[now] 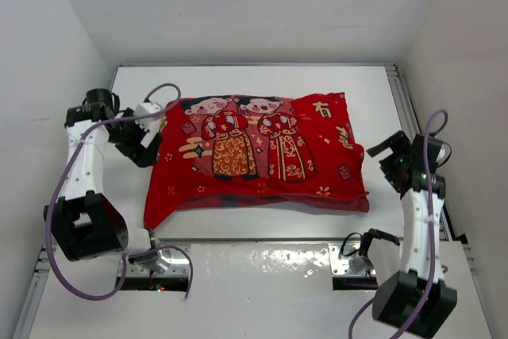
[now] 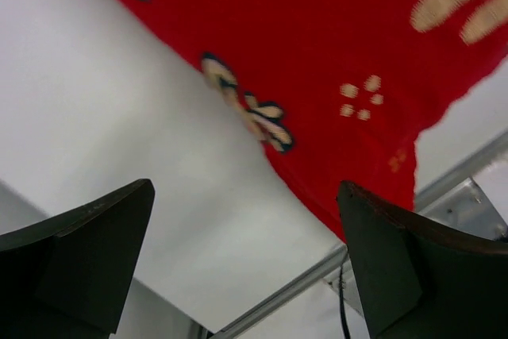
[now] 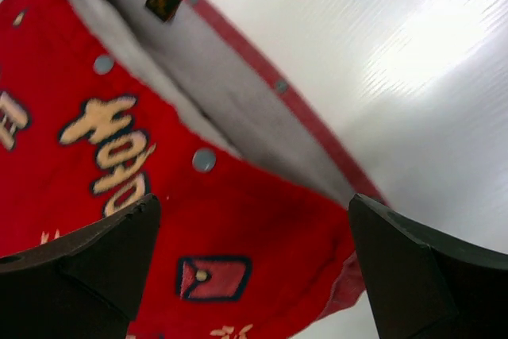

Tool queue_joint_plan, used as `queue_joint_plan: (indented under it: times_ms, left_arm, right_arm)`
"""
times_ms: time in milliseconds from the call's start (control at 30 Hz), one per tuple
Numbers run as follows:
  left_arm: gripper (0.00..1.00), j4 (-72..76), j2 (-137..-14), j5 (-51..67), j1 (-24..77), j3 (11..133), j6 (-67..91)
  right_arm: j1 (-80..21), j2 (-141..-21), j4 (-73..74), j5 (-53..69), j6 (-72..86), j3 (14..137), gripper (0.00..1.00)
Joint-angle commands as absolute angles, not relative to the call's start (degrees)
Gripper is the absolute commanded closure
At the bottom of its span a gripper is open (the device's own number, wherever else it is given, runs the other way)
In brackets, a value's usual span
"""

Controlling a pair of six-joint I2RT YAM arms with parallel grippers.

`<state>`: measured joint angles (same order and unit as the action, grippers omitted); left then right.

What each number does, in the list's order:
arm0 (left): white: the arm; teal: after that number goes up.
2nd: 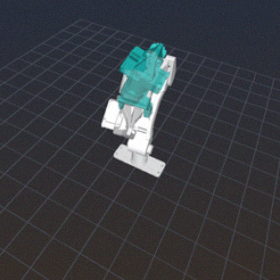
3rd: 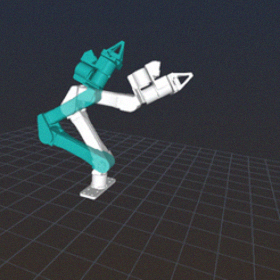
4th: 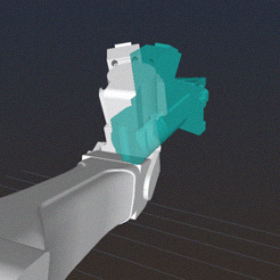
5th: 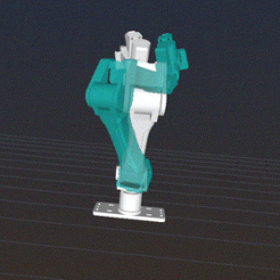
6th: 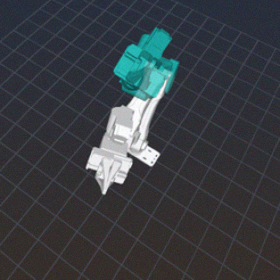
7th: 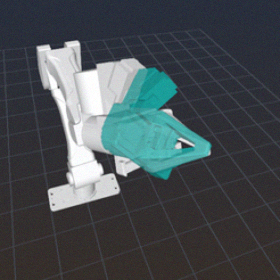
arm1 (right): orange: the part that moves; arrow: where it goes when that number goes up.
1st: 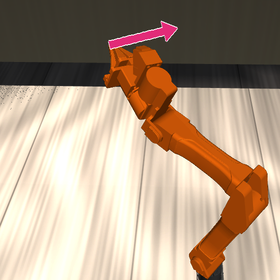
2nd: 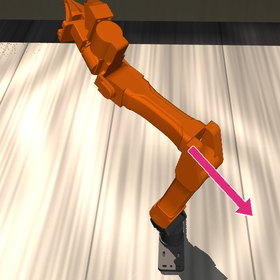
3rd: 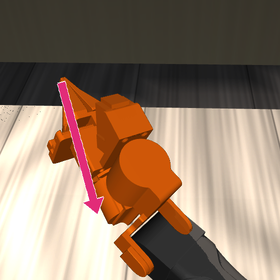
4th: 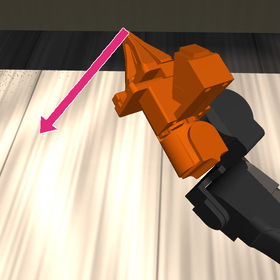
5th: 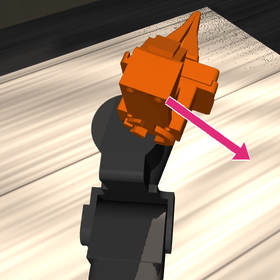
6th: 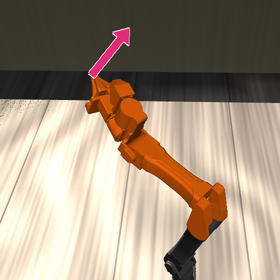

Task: Put the pillow into the pillowcase

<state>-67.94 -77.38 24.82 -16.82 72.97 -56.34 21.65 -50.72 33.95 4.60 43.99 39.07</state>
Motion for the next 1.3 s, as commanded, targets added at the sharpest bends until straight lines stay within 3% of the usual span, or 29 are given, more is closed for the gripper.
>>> queue_joint_plan:
  times_ms: [0,367,533,600,633,667,733,767,800,833,900,1033,1100,1267]
  left_arm:
    - [0.00,-72.24,-75.68,28.03,-16.17,68.57,-62.92]
    - [0.00,-67.51,-67.95,22.24,-10.73,48.26,-62.14]
    - [0.00,-56.27,-67.15,18.73,-9.40,42.20,-53.64]
    - [0.00,-51.00,-67.50,16.62,-9.49,40.96,-51.25]
    - [0.04,-49.85,-68.20,16.35,-9.49,41.13,-49.24]
    - [0.20,-49.66,-68.73,16.43,-9.84,41.48,-48.87]
    - [0.47,-50.62,-70.30,18.45,-10.19,43.67,-48.60]
    - [0.74,-52.19,-70.92,19.94,-10.63,45.25,-48.86]
    - [0.91,-52.82,-71.28,20.39,-10.90,45.87,-49.13]
    - [1.00,-53.26,-71.45,20.65,-11.25,46.40,-48.96]
    - [1.00,-53.44,-71.28,21.01,-12.65,47.98,-48.17]
    - [1.00,-49.23,-72.15,17.94,-13.97,53.86,-44.30]
    - [1.00,-45.63,-74.61,15.49,-13.97,63.33,-41.07]
    - [1.00,-47.28,-91.82,14.06,-14.33,100.26,-35.69]
  right_arm:
    - [19.61,-44.40,33.75,9.49,52.98,33.08,0.01]
    - [16.79,-32.61,40.78,2.46,59.68,21.02,0.01]
    - [16.79,-32.25,33.59,4.56,61.08,13.56,0.02]
    - [16.79,-33.04,29.55,5.18,61.70,11.87,0.07]
    - [16.70,-33.92,28.14,5.79,61.79,11.00,0.08]
    - [16.79,-34.19,27.17,6.15,61.96,10.46,0.10]
    - [16.79,-34.71,25.14,6.85,61.88,10.72,0.28]
    - [16.79,-34.89,24.79,7.03,61.79,11.59,0.39]
    - [16.79,-34.81,25.05,6.94,61.53,12.12,0.52]
    - [16.79,-34.63,25.48,6.42,61.44,12.65,0.78]
    - [16.79,-34.19,25.58,4.05,60.65,14.93,1.00]
    - [16.79,-40.14,16.46,2.11,60.82,20.55,1.00]
    - [16.70,-51.51,9.36,5.16,61.87,29.32,1.00]
    - [13.11,-78.45,10.63,9.93,59.94,70.95,1.00]
